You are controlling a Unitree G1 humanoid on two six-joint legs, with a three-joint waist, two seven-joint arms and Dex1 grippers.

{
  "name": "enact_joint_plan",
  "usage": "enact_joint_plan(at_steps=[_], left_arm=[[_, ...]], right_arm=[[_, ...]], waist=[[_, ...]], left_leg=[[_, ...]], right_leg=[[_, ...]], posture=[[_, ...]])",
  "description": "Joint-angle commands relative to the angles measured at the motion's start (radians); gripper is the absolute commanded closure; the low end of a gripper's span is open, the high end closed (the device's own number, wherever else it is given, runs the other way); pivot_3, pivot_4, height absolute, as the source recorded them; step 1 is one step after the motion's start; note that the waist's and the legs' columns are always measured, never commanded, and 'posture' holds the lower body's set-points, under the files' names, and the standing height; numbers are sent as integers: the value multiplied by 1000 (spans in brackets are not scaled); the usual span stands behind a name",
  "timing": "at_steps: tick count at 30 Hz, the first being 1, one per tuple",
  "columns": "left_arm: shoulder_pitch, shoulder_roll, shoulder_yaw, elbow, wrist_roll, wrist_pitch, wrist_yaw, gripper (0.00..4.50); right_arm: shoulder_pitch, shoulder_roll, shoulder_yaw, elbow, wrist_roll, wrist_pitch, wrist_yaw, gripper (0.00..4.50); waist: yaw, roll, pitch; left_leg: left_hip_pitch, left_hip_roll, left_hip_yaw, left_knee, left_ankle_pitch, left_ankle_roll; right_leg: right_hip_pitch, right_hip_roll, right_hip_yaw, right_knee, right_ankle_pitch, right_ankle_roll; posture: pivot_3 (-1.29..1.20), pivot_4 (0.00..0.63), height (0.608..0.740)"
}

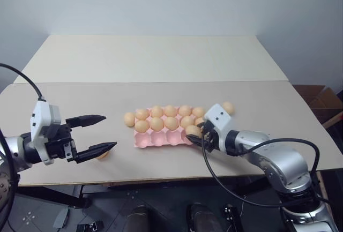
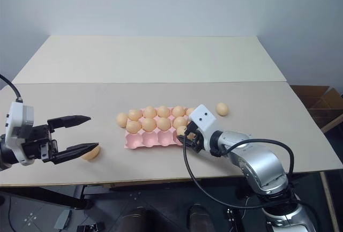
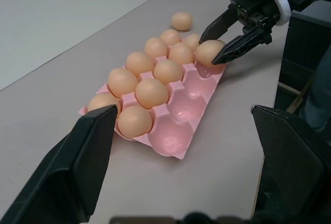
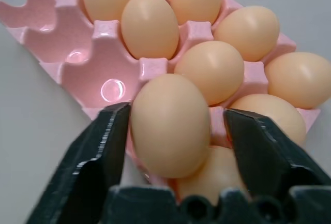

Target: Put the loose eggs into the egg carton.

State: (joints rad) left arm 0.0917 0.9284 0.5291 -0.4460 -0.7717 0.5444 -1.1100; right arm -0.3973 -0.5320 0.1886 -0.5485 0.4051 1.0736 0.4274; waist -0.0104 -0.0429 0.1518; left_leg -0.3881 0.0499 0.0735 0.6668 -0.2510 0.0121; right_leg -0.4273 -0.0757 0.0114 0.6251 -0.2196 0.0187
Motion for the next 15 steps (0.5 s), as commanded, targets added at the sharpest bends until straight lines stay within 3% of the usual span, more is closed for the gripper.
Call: enact_joint_plan(at_steps=[1, 6, 11, 15], left_arm=[[1, 10, 35, -24, -10, -10, 1, 0], [46, 12, 85, 6, -5, -7, -22, 0], [112, 13, 150, 89, 18, -27, -68, 0], [102, 7, 145, 115, 27, -30, -54, 0]], right_arm=[[-38, -16, -104, -93, 38, 0, 13, 41], [4, -130, -314, -169, 139, 12, 111, 41], [230, -319, -574, -113, 188, -204, 412, 41], [390, -365, -670, -37, 192, -374, 597, 41]], waist=[[-1, 0, 0], [0, 0, 0], [8, 0, 0], [12, 0, 0]], left_leg=[[0, 0, 0, 0, 0, 0], [0, 0, -1, 0, 0, 0], [1, 0, 0, -1, -1, 1], [2, 0, -1, -1, -1, 1]], right_leg=[[0, 0, 0, 1, 0, 0], [0, 0, -1, 0, 0, 0], [2, -1, -1, -3, -2, 0], [3, 0, -1, -2, -4, 1]], posture=[[0, 150, 740], [0, 150, 740], [0, 150, 740], [0, 150, 740]])
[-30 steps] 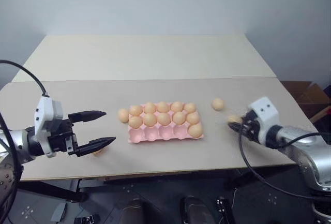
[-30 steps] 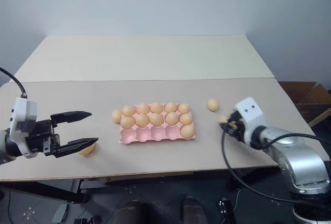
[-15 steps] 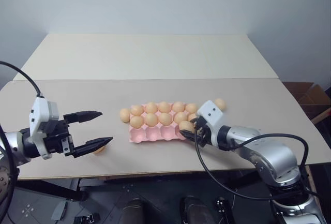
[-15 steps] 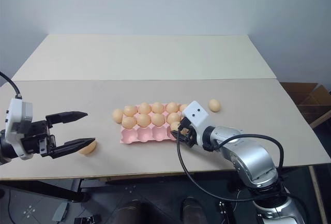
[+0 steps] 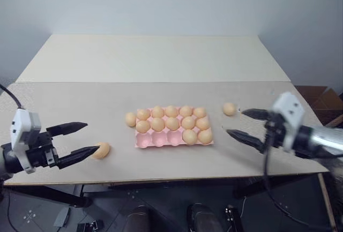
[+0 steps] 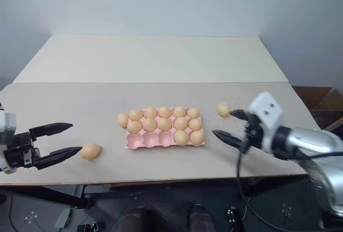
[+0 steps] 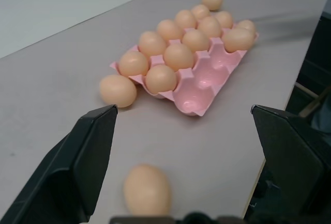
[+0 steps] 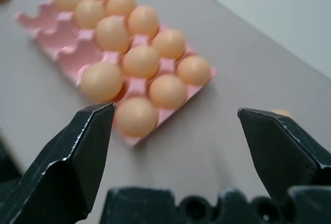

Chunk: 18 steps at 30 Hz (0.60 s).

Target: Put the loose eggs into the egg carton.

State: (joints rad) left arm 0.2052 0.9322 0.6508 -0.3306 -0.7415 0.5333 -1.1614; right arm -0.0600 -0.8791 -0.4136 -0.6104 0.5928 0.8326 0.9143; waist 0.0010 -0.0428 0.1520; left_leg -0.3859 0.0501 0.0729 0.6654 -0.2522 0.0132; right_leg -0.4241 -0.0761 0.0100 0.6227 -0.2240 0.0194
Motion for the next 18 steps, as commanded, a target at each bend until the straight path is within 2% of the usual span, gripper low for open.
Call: enact_joint_plan(at_steps=[1, 4, 10, 14, 18], left_arm=[[-14, 3, 21, 1, -9, -18, -8, 0], [-17, -2, 14, -17, -21, -10, -5, 0], [-36, 2, 4, -41, -49, 5, -2, 0], [-78, 8, -29, -40, -51, 5, 1, 0], [-107, 9, -54, -35, -46, 5, 2, 0]], right_arm=[[76, -19, -71, 41, -6, -173, 134, 41], [90, -11, -40, 86, -34, -212, 110, 41], [-33, 18, 109, 183, -110, -225, -3, 41], [-260, 117, 301, 389, -266, -216, -165, 41], [-477, 234, 419, 662, -404, -213, -309, 41]], waist=[[-1, 0, 0], [-7, 0, 0], [-15, 0, 0], [-18, 0, 0], [-20, 0, 0]], left_leg=[[1, 0, 0, 0, 0, 0], [3, 0, 2, 0, 0, 0], [4, 1, 3, 0, 1, 0], [3, 1, 4, 0, 1, 0], [1, 0, 5, 0, 1, -1]], right_leg=[[0, 0, 1, 0, -3, 1], [0, 0, 3, 2, -3, 2], [0, 0, 4, 3, -3, 1], [-2, 1, 4, 3, 1, -5], [-3, 1, 5, 3, 2, -6]], posture=[[0, 150, 740], [0, 150, 740], [0, 150, 740], [0, 150, 740], [0, 150, 740]])
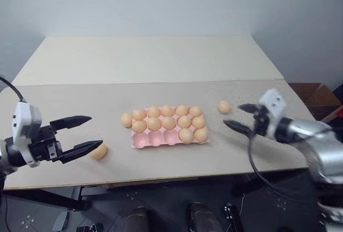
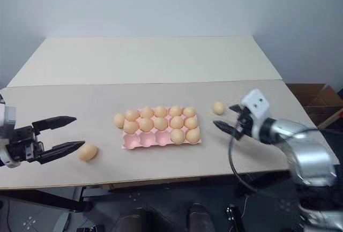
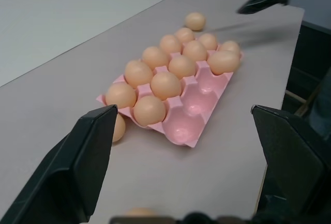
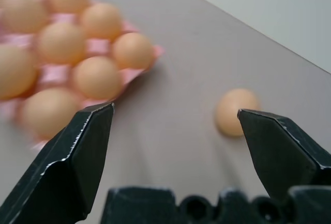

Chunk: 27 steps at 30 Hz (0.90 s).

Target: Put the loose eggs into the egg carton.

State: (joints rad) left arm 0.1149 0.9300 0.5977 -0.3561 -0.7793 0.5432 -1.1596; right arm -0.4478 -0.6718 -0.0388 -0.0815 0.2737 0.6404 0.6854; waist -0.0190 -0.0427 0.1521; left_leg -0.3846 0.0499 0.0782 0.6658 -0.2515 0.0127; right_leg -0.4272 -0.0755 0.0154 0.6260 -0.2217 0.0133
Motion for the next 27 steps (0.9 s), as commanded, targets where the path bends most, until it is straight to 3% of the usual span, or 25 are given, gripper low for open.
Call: enact_joint_plan(at_steps=[1, 7, 8, 10, 16, 22, 27], left_arm=[[-20, 12, -3, -9, -7, -5, 1, 0], [7, 13, 27, -45, -15, -2, 0, 0], [13, 11, 33, -52, -18, -1, 2, 0], [23, 9, 40, -62, -17, -2, 7, 0], [42, 9, 64, -77, -20, -5, 10, 0], [49, 3, 61, -96, -27, -5, 17, 0], [39, 6, 47, -97, -28, -3, 17, 0]], right_arm=[[-125, 43, 60, 188, -108, -16, -102, 41], [-255, 125, 95, 431, -189, -30, -194, 41], [-261, 133, 93, 443, -189, -38, -190, 203], [-265, 151, 81, 436, -179, -36, -187, 595], [-202, 147, 47, 180, -141, 12, -173, 2609], [-91, 179, 85, -307, 1, 235, -142, 2609], [-34, 248, 229, -492, 60, 336, -154, 2609]], waist=[[2, 0, 0], [7, 0, 0], [6, 0, 0], [4, 0, 0], [2, 1, 0], [2, 1, 0], [1, 1, 0]], left_leg=[[0, 0, 0, 0, 0, 0], [-7, 0, 0, -2, 0, 0], [-7, 0, 0, -3, -1, 0], [-7, 0, 0, -3, -1, 1], [-6, 0, 0, -3, -1, 0], [-5, 1, -1, -3, 0, 0], [-5, 1, 0, -3, 0, -1]], right_leg=[[0, 0, 0, 0, 1, 2], [-5, -1, -2, -2, 3, 6], [-6, -1, -2, -2, 3, 6], [-6, -1, -1, -2, 3, 6], [-8, 0, -1, 1, 3, 6], [-8, 1, -1, 3, 3, 6], [-8, 0, -1, 3, 2, 6]], posture=[[0, 150, 740], [0, 150, 740], [0, 150, 740], [0, 150, 740], [0, 150, 740], [0, 150, 740], [0, 150, 740]])
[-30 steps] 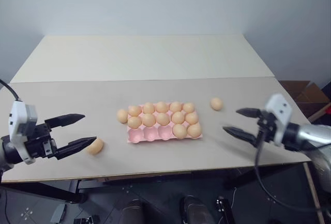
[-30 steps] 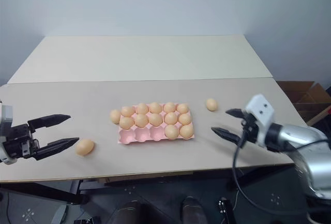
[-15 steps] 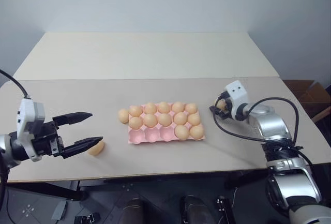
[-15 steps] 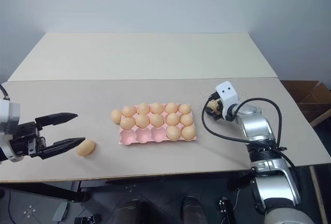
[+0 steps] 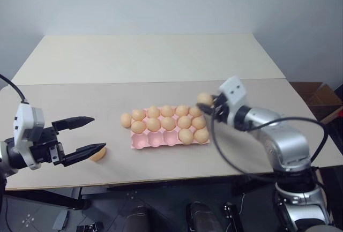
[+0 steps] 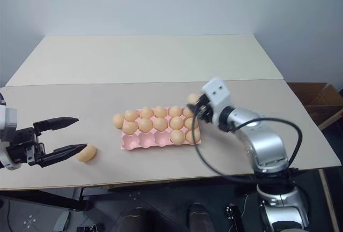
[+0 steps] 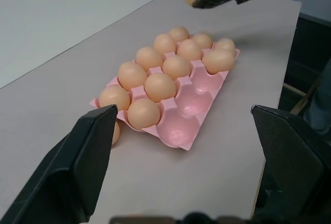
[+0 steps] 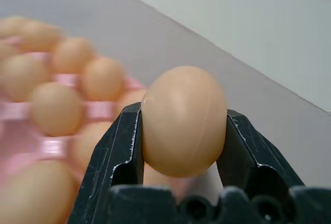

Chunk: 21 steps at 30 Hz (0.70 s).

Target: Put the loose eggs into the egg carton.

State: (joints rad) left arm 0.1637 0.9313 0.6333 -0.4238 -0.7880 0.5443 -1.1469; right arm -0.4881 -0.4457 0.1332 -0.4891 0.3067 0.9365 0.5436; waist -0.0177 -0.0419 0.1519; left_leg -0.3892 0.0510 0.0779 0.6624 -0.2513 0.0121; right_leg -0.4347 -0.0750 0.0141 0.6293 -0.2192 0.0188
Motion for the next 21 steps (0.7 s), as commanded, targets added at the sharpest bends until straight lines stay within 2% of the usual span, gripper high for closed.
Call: enact_joint_plan(at_steps=[1, 5, 8, 13, 16, 21], left_arm=[[-13, 6, 9, -28, -19, -4, 4, 0], [-25, 9, 2, -23, -18, -3, 5, 0], [-24, 11, 6, -29, -20, 0, 5, 0], [-20, 15, 16, -29, -24, 4, 0, 0], [-12, 15, 15, -33, -21, 3, -5, 0], [24, 9, 57, -16, -15, 6, -6, 0]], right_arm=[[11, 31, 89, -83, 16, 42, -21, 2609], [7, 68, 173, -33, -9, 71, -56, 2609], [-9, 70, 188, -12, -23, 79, -68, 1788], [-35, 44, 101, -76, 32, 111, -47, 35], [-38, -8, 1, -139, 89, 122, -8, 35], [50, -182, -220, -146, 184, 29, 144, 35]], waist=[[1, 0, 0], [4, 0, 0], [5, -1, 0], [4, -1, 0], [5, -1, 0], [8, -1, 0]], left_leg=[[0, 0, 0, 0, 0, 0], [0, -1, 0, 0, 2, -2], [0, -1, 0, 0, 2, -2], [-1, -1, 0, 0, 2, -2], [-1, -1, 0, 0, 2, -2], [-1, -1, 0, 0, 2, -2]], right_leg=[[0, 0, 0, 0, 0, 0], [0, -1, 0, 0, 0, 0], [0, -1, 0, 0, 0, -1], [0, 0, 0, 0, 0, -1], [0, 0, 0, 0, 0, 0], [1, -1, -1, -3, 0, 0]], posture=[[0, 150, 740], [0, 150, 740], [0, 150, 740], [0, 150, 740], [0, 150, 740], [0, 150, 740]])
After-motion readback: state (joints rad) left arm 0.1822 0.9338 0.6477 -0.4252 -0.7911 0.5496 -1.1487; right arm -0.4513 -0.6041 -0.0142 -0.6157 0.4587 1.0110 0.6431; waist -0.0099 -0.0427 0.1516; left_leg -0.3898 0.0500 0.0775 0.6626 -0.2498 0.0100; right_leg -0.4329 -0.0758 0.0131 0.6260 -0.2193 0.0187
